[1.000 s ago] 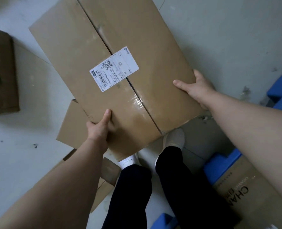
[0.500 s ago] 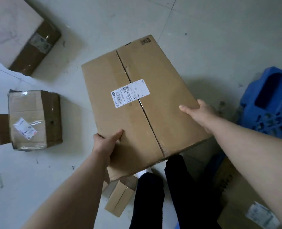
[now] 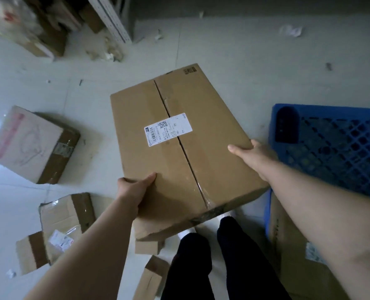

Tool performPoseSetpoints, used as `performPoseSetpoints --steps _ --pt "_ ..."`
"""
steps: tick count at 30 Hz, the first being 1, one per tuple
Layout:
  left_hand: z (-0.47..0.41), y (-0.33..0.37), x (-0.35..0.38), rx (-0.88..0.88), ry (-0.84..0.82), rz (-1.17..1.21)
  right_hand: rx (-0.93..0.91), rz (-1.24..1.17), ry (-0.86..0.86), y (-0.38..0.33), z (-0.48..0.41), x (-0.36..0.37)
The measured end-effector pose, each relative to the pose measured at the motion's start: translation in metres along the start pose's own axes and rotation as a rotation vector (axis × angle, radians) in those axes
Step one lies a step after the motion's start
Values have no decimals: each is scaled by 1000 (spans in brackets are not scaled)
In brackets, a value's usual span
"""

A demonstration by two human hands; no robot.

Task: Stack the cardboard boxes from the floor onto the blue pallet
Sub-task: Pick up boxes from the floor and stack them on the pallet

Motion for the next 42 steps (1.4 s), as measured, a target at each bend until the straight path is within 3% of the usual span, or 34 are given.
performPoseSetpoints --steps 7,12,20,26,33,42 --pt "25 94 44 302 -216 -184 127 -321 123 64 39 -57" --pt "57 147 88 483 -396 -405 199 -726 184 127 89 -71" --pt "135 179 190 730 -706 -687 365 -1054 462 235 160 -78" --pt "215 146 281 877 -910 -864 490 -1284 515 330 185 -69" --pt "301 68 377 892 -1114 -1021 639 -1530 565 432 195 -44" --pt "309 -17 491 907 -1211 -1089 794 -1639 662 514 134 -12"
Point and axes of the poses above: each hand's wrist, its own z-axis away from the middle knuckle, its own x-axis out of the palm, y = z × x, the point moved 4 cm from there along -z, towards the middle knuckle, and after that the axes turned 11 degrees about x, right-handed, at the moved point
